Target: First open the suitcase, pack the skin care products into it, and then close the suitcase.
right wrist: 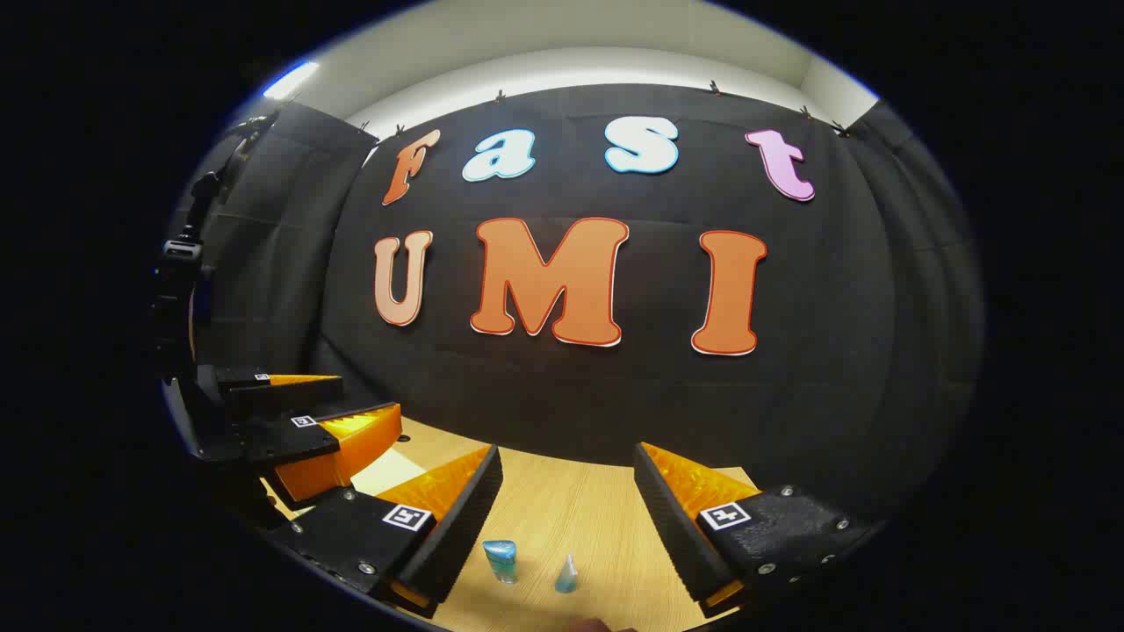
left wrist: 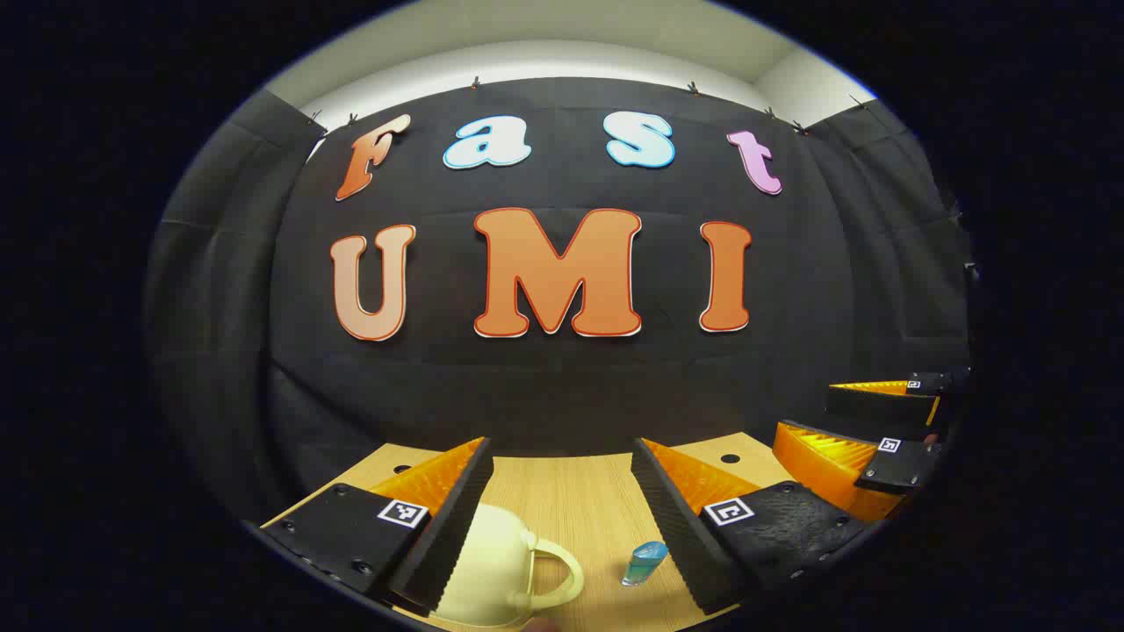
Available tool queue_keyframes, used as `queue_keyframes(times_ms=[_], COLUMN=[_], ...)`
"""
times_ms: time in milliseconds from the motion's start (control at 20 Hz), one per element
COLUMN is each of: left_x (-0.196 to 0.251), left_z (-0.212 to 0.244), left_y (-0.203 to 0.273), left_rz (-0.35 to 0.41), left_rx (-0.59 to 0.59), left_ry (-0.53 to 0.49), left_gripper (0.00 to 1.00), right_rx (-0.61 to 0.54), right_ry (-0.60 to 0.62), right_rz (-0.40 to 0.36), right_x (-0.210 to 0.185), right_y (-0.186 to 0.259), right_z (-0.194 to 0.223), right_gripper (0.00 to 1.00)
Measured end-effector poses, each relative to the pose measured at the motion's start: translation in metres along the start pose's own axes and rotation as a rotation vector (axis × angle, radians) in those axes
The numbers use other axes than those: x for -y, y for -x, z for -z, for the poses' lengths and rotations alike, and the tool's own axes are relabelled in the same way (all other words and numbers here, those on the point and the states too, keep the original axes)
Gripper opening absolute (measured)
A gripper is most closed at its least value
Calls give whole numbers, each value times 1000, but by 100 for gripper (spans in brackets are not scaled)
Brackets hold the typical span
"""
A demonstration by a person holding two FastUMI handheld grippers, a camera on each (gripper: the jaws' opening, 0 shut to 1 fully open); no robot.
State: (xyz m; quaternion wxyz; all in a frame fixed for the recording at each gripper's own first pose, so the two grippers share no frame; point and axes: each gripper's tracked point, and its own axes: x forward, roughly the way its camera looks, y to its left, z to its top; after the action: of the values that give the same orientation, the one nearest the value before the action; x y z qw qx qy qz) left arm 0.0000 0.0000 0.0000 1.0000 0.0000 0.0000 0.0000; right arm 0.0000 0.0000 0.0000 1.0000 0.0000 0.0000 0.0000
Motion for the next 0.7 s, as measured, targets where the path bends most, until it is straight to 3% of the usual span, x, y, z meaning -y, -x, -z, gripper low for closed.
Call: queue_keyframes(times_ms=[700], left_x=[12], left_z=[14], left_y=[5], left_rz=[12], left_rx=[-53], left_ry=[-49], left_gripper=[98], right_rx=[13], right_ry=[-28], right_rz=[-3], right_x=[2], right_y=[3], right_z=[-8], right_gripper=[95])
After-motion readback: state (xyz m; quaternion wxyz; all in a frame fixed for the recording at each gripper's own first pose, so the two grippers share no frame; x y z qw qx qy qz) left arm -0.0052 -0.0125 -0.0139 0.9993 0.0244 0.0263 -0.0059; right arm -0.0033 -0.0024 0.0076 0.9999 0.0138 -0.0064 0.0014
